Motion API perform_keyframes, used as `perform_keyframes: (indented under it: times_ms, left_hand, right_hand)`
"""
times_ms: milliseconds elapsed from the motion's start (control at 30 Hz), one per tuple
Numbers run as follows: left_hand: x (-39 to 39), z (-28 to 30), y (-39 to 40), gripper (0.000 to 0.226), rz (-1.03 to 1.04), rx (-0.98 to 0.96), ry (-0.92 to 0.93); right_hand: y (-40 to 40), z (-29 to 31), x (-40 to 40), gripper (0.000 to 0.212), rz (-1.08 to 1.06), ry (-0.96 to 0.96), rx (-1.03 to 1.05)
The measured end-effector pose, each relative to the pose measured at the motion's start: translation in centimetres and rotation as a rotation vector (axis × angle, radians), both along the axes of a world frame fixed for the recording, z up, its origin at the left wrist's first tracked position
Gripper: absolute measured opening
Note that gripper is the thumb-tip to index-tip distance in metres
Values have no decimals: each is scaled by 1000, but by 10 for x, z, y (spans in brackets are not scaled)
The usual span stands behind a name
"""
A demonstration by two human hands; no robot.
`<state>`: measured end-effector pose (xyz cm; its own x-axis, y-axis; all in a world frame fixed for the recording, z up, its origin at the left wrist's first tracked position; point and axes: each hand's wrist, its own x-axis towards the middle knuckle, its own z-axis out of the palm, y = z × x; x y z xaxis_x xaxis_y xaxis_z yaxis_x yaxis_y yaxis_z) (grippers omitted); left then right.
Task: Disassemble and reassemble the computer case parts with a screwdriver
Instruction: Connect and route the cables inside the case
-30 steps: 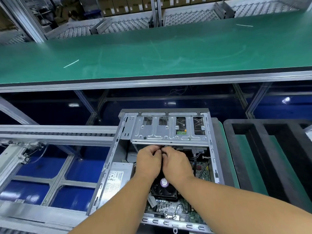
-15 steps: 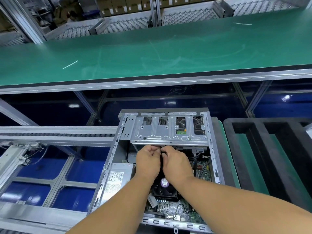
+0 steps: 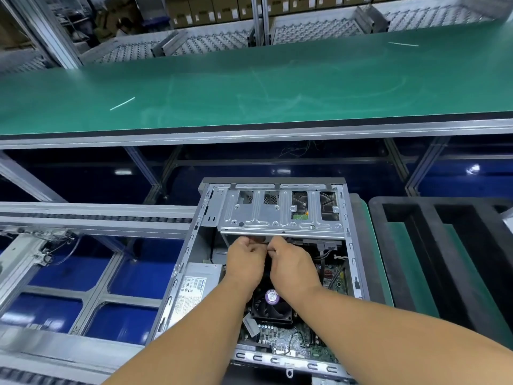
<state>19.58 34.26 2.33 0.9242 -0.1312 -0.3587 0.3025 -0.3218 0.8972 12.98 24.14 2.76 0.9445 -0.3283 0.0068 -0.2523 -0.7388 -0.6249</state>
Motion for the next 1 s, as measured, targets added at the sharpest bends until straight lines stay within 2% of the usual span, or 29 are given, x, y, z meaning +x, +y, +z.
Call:
perform_keyframes:
  times_ms: [100, 267, 433, 733, 800, 900, 1000]
  left_hand:
    - [0, 5, -4, 12, -131, 114, 5]
    - [10, 21, -10, 14, -264, 116, 163]
    - [34, 32, -7, 17, -607, 367, 179]
    - [60, 33, -9, 27, -1021, 712, -13]
    - [63, 31, -7, 28, -1048, 699, -10]
    - [64, 27, -2, 19, -1002, 502, 91]
    - [65, 24, 1, 21, -999, 364, 217]
  right_hand:
    - [-1, 4, -1, 21, 6, 16, -20]
    - [-1, 8, -6, 22, 4, 27, -34]
    - [-1, 11, -6, 25, 18, 48, -84]
    - [1, 11, -8, 15, 24, 62, -155]
    - [4, 9, -9, 13, -3, 71, -142]
    - [7, 7, -10, 13, -74, 79, -88]
    - [8, 3, -11, 11, -125, 87, -44]
